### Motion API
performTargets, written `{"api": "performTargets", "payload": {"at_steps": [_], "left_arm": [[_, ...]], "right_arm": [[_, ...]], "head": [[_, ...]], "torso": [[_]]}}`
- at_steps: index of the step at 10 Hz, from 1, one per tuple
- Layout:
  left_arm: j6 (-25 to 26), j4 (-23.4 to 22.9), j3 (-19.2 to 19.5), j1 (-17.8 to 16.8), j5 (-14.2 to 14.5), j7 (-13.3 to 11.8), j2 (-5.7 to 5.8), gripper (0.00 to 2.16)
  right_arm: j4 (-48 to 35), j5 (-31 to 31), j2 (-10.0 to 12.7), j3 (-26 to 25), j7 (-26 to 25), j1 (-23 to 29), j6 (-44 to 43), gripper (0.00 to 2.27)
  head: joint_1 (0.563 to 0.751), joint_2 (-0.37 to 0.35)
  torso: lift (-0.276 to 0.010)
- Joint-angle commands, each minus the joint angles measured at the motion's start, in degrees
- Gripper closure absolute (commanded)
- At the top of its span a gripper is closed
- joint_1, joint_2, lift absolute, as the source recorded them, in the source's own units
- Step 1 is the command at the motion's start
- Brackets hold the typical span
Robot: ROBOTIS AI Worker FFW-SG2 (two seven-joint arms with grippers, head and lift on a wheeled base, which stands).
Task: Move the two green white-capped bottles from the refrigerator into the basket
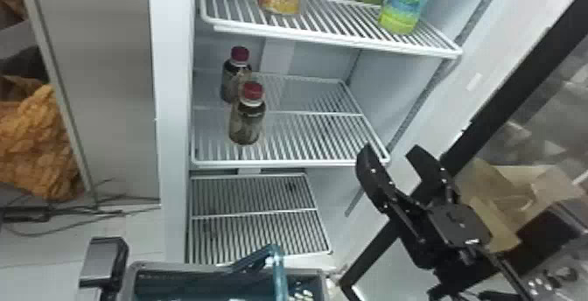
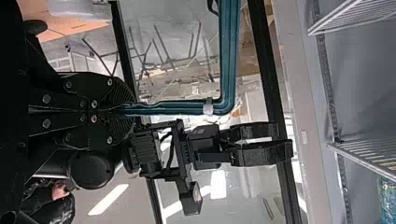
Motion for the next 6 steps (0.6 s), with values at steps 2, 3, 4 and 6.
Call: {"api": "performTargets", "payload": {"at_steps": [2, 3, 4, 6], "left_arm": [[0.1, 0.0, 0.0, 0.0, 0.0, 0.0, 0.0, 1.13], [0.1, 0.0, 0.0, 0.0, 0.0, 0.0, 0.0, 1.13], [0.1, 0.0, 0.0, 0.0, 0.0, 0.0, 0.0, 1.13], [0.1, 0.0, 0.0, 0.0, 0.0, 0.0, 0.0, 1.13]], "right_arm": [[-0.1, 0.0, 0.1, -0.1, -0.1, 0.0, 0.0, 0.29], [-0.1, 0.0, 0.1, -0.1, -0.1, 0.1, 0.0, 0.29], [-0.1, 0.0, 0.1, -0.2, 0.0, 0.1, 0.0, 0.29], [-0.3, 0.0, 0.1, -0.5, -0.1, 0.3, -0.3, 0.29]], "head": [[0.695, -0.35], [0.695, -0.35], [0.695, -0.35], [0.695, -0.35]], "torso": [[-0.263], [-0.263], [-0.263], [-0.263]]}}
